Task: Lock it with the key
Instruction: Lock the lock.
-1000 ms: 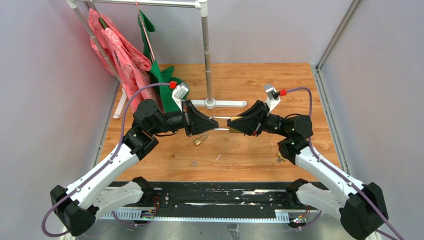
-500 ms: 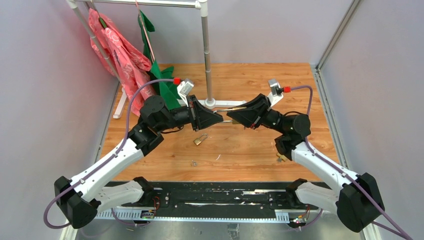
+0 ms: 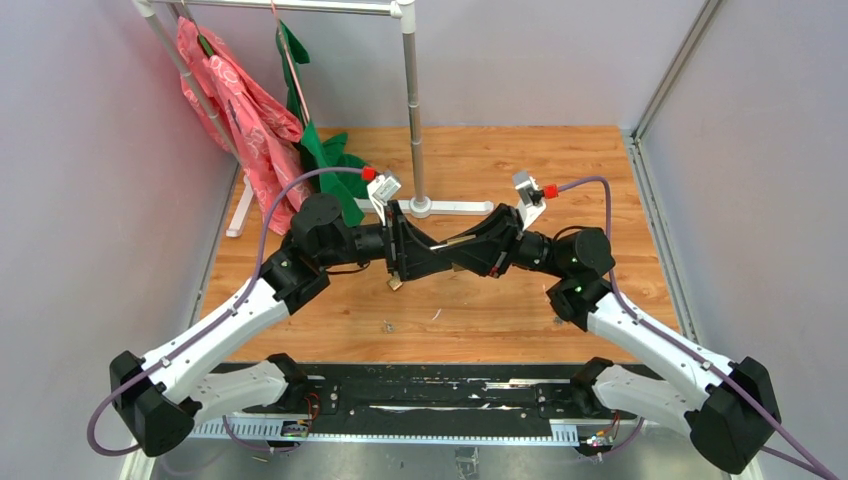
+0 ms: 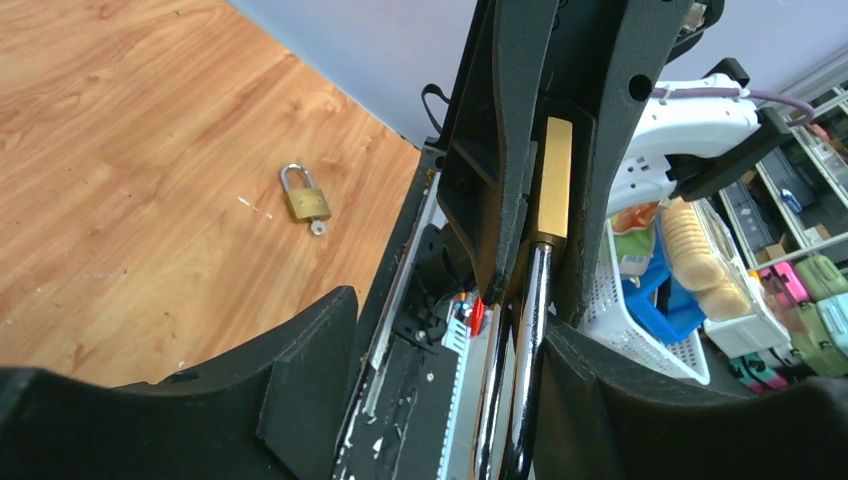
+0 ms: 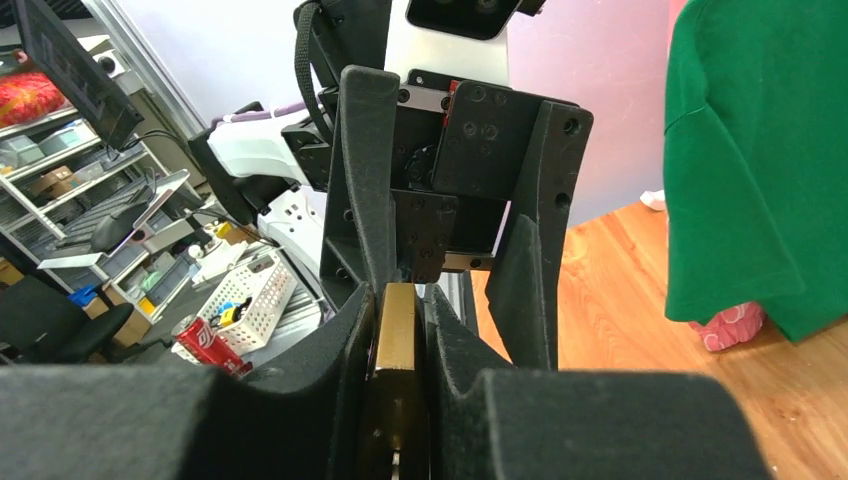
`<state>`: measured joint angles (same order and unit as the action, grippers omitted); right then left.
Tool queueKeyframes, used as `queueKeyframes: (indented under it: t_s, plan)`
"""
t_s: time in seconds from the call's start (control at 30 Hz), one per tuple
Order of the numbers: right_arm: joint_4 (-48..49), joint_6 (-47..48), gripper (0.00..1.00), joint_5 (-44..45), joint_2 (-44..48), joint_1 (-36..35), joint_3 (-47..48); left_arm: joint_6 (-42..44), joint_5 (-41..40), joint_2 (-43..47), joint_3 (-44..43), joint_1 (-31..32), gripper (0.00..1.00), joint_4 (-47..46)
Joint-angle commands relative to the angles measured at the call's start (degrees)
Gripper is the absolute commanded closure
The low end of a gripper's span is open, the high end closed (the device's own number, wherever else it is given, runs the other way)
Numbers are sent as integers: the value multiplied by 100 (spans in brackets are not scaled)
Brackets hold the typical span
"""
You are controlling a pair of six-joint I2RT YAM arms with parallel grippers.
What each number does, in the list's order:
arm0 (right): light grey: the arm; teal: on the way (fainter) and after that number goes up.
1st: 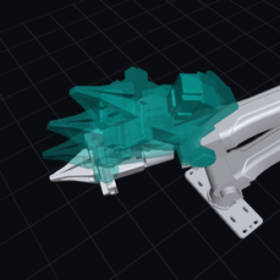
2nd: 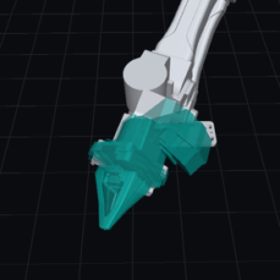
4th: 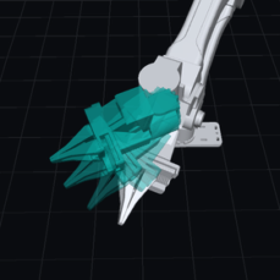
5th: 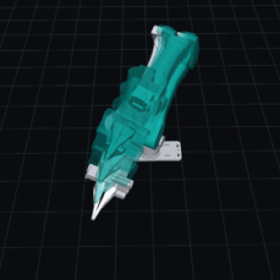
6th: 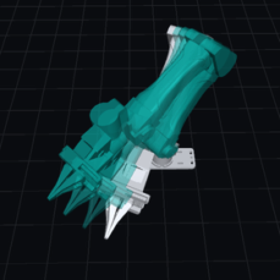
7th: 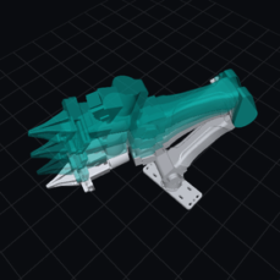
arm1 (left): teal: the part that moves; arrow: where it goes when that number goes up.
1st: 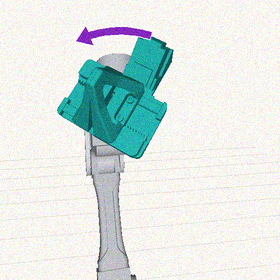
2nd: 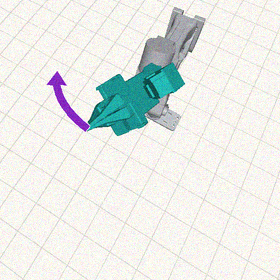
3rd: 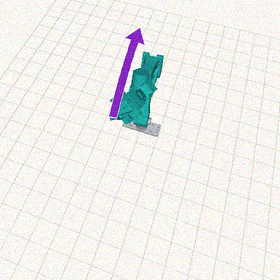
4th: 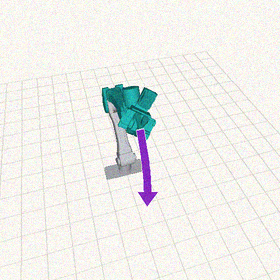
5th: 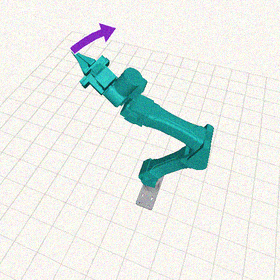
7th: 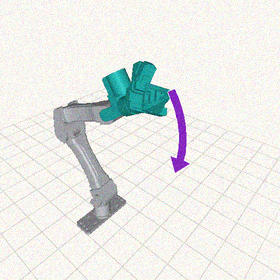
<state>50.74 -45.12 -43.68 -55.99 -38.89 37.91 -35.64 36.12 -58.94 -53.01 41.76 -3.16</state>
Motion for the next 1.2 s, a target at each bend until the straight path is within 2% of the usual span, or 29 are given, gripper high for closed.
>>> queueKeyframes:
  t_s: [0.0, 0.17, 0.4, 0.6, 0.77, 0.93, 1.0, 1.03, 1.17]
  plan:
    - [179, -41, 100, -279, 80, -300, 7, -233, -67, 180, 234, -79, 35, -374]
    - [136, -56, 100, -217, 133, -273, 17, -371, 21, 524, 492, -213, 37, -681]
    - [67, -138, 100, 36, 446, 9, -192, -119, 140, 1141, 614, -487, 49, -153]
    - [310, -309, 100, 35, 393, 40, -223, -339, 391, 1139, 783, -599, 44, -418]
    - [478, -427, 100, 46, 346, 58, -189, -720, 868, 911, 983, -596, 38, -1096]
    - [538, -467, 100, 97, 301, 71, -179, -682, 997, 893, 1010, -590, 43, -1134]
    - [594, -502, 100, 109, 259, 73, -177, -681, 970, 914, 1000, -587, 49, -1134]
    - [610, -513, 100, 114, 245, 69, -174, -678, 961, 915, 996, -589, 57, -1134]
    - [639, -575, 100, 163, 172, 68, -200, -689, 959, 878, 933, -589, 99, -1134]
